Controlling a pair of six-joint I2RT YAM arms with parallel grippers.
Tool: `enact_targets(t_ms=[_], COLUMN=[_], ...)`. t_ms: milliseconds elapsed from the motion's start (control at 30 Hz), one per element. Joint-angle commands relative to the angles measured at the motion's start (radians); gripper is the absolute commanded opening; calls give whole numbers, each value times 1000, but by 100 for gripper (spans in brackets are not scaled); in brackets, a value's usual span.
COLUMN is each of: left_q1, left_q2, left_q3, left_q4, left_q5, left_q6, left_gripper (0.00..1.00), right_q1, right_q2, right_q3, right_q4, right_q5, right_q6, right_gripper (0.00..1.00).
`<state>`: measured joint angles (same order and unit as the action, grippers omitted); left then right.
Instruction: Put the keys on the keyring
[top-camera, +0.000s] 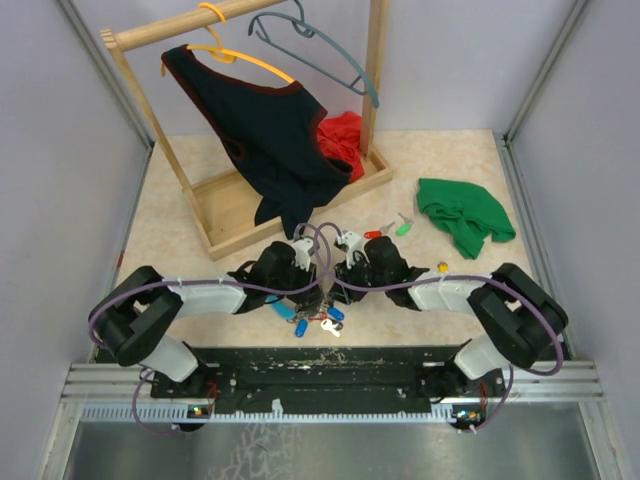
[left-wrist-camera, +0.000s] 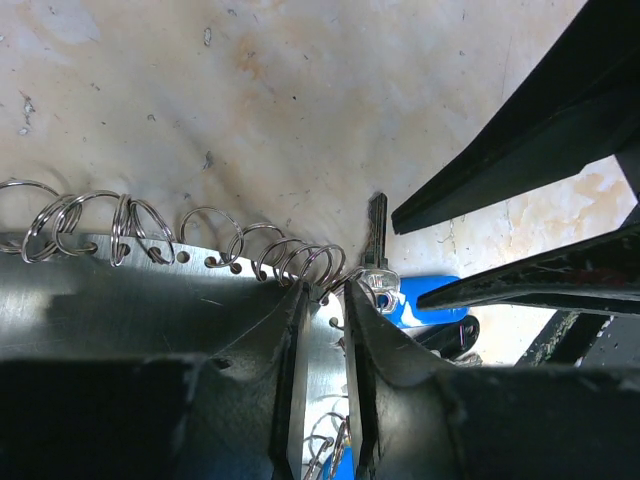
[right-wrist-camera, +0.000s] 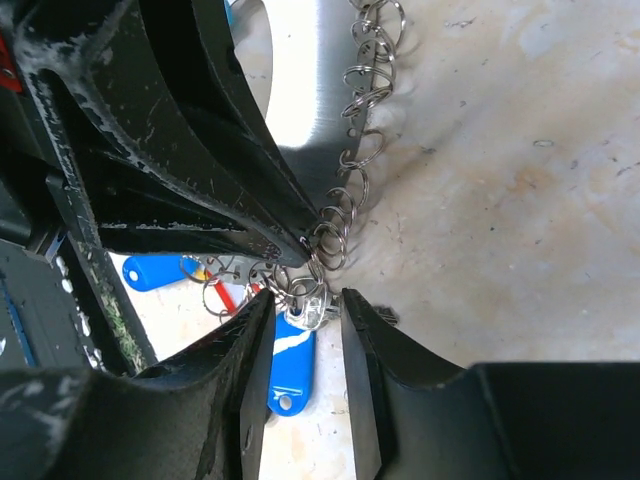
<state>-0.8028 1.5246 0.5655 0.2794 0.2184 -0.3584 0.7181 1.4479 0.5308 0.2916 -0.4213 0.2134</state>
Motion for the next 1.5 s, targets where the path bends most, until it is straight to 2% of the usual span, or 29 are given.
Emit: enact_targets(t_ms=[0,167,300,833,1200,1467], left_q1=[-5,-6,-5,-5,-6,-4], left_q2=[11,11,9,0,5,2], left_q3=[-14,-22,-27,-43,-58,-79], left_q4=[22,31,36,53,83,121], left_q5=[2,5,3,6,7,12], left_q6=[7,4,2,-5,-24,-45], left_gripper=[25,25,25,24,23,23], right_q1=[-21,-27,-29,-54,-54,-53], right_q2=[50,108,136,178,246,286], right_q3=[15,25,24,-1,11,18], right_q4=[136,173,191,242,257,308], right_q5=[-102,-136,-143,-110,-201,-242], right_q6=[-3,5,9,30,36,54], right_gripper=[32,25,23,22,21,17])
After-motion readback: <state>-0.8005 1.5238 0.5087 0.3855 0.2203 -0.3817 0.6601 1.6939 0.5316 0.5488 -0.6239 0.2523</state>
